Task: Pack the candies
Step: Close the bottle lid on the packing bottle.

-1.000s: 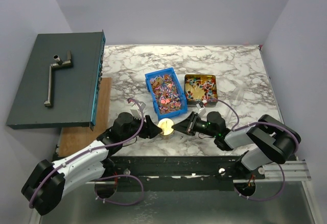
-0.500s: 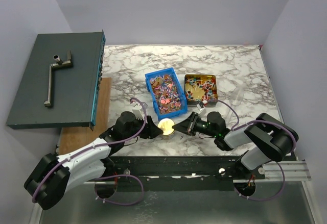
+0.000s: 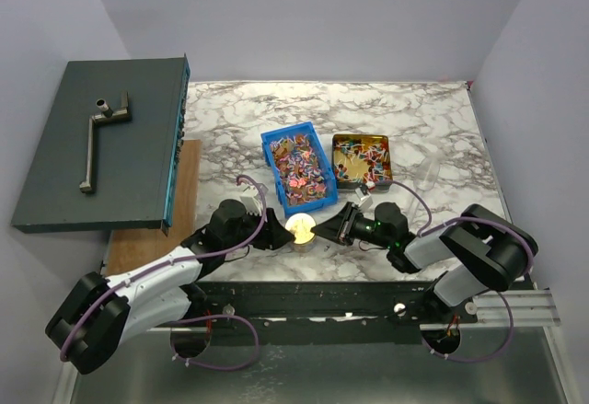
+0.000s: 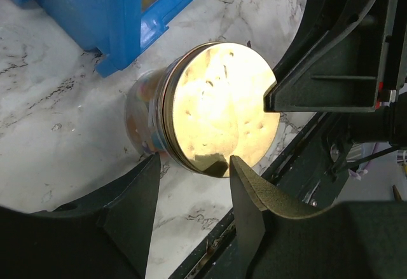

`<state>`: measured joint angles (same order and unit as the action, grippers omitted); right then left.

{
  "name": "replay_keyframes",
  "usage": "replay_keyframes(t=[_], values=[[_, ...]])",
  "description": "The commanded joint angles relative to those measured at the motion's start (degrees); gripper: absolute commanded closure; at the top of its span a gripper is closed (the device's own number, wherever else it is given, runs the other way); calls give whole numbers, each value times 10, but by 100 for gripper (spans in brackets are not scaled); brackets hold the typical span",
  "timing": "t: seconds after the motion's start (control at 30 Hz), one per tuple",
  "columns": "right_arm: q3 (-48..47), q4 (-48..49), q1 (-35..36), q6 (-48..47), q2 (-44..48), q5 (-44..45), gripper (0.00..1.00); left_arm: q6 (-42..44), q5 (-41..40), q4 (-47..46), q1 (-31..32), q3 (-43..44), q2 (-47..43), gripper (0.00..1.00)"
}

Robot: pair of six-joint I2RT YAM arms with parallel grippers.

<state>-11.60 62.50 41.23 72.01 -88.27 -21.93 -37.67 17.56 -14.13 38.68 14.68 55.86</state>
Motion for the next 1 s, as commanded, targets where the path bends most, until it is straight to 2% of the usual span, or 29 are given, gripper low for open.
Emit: replay_keyframes(t=[0.0,0.57,0.97], values=[[11,-19,-3,-17,11,3,75,1,17,-20,-3,19,8,51],[0,-177,-3,-73,125,51,72,-3,24,-27,-4,24,22,51],[-35,-273,-3,-138,165,59,72,-1,30,-29,-4,27,29,52]])
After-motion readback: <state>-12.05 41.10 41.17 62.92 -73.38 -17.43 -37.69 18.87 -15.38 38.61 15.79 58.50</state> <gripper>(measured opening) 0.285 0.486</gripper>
